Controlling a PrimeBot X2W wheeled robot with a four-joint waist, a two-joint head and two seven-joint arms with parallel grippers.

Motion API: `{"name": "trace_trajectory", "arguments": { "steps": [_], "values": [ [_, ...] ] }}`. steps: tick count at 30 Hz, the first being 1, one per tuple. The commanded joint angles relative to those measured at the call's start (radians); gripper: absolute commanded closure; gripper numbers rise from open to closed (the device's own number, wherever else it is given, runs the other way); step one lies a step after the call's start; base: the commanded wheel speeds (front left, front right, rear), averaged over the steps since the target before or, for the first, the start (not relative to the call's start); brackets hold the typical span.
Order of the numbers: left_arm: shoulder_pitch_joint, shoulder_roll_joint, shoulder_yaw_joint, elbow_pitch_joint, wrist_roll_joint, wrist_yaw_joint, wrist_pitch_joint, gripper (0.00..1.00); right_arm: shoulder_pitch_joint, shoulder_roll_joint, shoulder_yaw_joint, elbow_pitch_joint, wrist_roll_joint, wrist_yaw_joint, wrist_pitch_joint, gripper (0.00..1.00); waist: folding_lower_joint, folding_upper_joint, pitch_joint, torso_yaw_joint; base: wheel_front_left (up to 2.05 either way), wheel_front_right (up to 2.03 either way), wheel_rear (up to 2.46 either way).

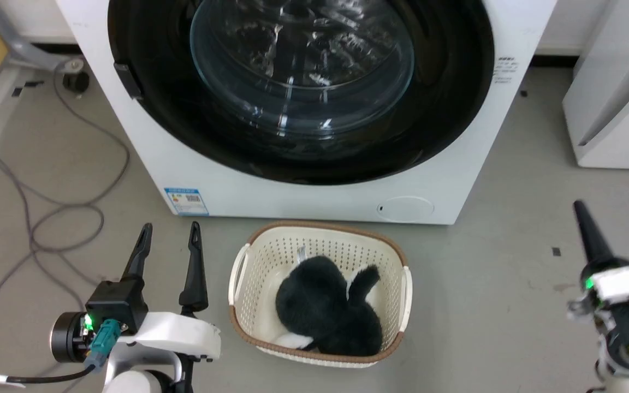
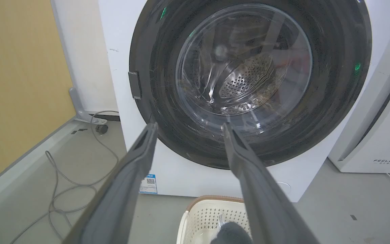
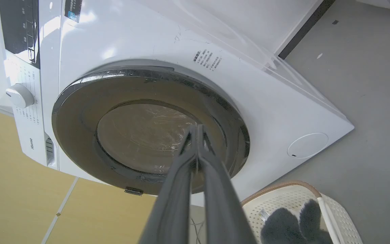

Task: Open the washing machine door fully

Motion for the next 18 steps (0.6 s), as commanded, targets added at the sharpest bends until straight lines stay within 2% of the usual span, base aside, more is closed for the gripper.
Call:
{"name": "trace_trajectory", "arguments": {
  "steps": [1,18],
  "values": [
    [-0.018,0.001,-0.003,-0.004,-0.007,0.002,-0.011,0.00,-0.038,-0.013,-0.014,0.019,0.043,0.001,0.007,1.00,-0.0001,0.0000,0.013,0.007,0.00,0.00,0.00],
    [-0.077,0.001,-0.020,-0.020,-0.043,0.013,-0.047,0.00,-0.337,-0.085,-0.090,0.163,0.261,0.001,0.049,1.00,-0.0001,0.0000,0.122,0.039,0.00,0.00,0.00]
  ]
}}
